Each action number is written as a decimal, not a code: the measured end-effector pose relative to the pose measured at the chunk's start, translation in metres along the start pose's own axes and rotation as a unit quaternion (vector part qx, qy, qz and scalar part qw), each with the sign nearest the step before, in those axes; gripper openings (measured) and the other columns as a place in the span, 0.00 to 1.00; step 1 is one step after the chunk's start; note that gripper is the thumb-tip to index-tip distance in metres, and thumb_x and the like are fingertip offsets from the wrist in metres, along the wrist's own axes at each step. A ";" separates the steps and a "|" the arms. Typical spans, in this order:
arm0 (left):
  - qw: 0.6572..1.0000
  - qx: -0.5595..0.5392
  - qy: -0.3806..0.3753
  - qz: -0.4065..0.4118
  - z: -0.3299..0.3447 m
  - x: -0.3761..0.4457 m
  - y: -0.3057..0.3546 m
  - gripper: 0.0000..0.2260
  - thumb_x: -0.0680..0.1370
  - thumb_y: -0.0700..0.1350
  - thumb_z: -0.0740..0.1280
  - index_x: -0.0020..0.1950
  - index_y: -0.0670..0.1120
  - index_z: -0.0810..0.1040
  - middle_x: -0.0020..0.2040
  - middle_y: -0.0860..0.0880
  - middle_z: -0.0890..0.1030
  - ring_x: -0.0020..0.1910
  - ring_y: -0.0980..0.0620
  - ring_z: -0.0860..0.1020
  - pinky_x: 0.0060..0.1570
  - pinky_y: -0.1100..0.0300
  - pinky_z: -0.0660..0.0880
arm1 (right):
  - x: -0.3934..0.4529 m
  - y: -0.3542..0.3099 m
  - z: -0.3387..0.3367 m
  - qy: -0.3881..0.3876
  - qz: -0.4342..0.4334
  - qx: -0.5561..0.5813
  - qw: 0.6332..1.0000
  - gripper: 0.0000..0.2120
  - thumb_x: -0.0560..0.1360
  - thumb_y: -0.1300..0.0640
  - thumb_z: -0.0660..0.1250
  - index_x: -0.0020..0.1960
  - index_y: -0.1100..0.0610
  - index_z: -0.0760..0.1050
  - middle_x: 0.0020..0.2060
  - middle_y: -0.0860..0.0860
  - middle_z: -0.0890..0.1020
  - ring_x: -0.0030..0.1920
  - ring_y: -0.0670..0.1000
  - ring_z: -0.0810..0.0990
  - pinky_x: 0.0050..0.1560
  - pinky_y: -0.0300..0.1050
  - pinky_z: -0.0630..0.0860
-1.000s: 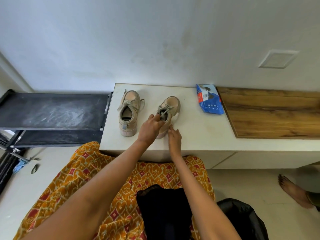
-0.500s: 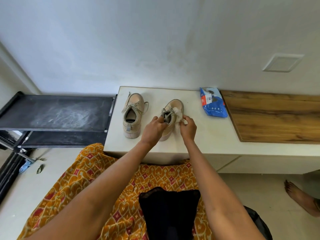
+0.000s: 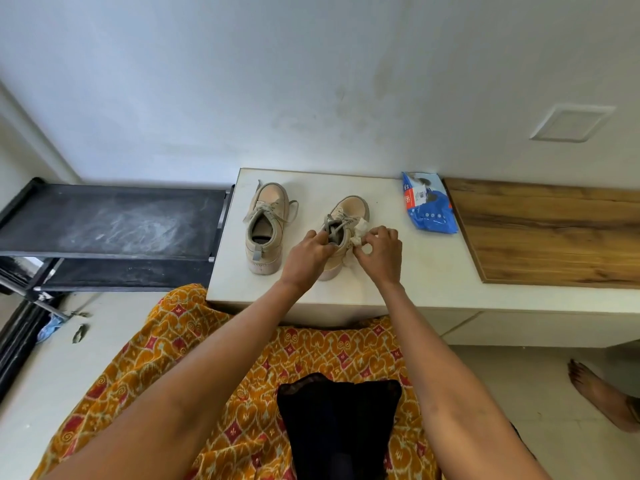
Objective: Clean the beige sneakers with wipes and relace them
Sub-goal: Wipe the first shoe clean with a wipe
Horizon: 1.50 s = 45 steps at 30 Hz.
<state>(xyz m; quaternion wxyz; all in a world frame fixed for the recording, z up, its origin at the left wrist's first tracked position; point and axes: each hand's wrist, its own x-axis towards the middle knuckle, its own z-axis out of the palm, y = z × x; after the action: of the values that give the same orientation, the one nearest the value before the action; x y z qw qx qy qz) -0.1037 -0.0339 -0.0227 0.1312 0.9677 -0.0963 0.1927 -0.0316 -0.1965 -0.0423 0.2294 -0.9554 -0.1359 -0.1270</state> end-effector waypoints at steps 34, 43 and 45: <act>1.000 0.006 -0.018 -0.004 -0.009 -0.001 0.004 0.08 0.67 0.38 0.77 0.44 0.47 0.84 0.38 0.48 0.76 0.35 0.47 0.73 0.21 0.62 0.63 | -0.012 -0.010 0.013 -0.003 0.266 0.063 0.962 0.09 0.77 0.53 0.65 0.53 0.54 0.82 0.72 0.53 0.67 0.75 0.55 0.54 0.74 0.58 0.48; 0.999 0.003 -0.012 0.030 -0.005 0.000 -0.001 0.11 0.67 0.36 0.76 0.47 0.45 0.84 0.38 0.46 0.76 0.35 0.46 0.73 0.21 0.61 0.64 | -0.031 -0.031 0.034 0.012 0.280 0.208 0.937 0.12 0.77 0.58 0.65 0.58 0.59 0.78 0.68 0.50 0.73 0.74 0.52 0.58 0.71 0.54 0.60; 0.999 -0.001 -0.011 0.039 -0.004 0.000 -0.002 0.11 0.67 0.36 0.76 0.49 0.44 0.83 0.39 0.45 0.76 0.35 0.45 0.73 0.21 0.60 0.67 | -0.047 -0.035 0.037 0.030 0.268 0.239 0.933 0.13 0.76 0.59 0.67 0.59 0.60 0.77 0.65 0.49 0.75 0.73 0.50 0.59 0.70 0.53 0.63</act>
<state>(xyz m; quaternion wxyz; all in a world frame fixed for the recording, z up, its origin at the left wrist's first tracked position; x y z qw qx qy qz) -0.1047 -0.0308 -0.0195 0.1230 0.9651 -0.1358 0.1873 -0.0802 -0.1587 -0.0744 0.4800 -0.8692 0.1062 -0.0532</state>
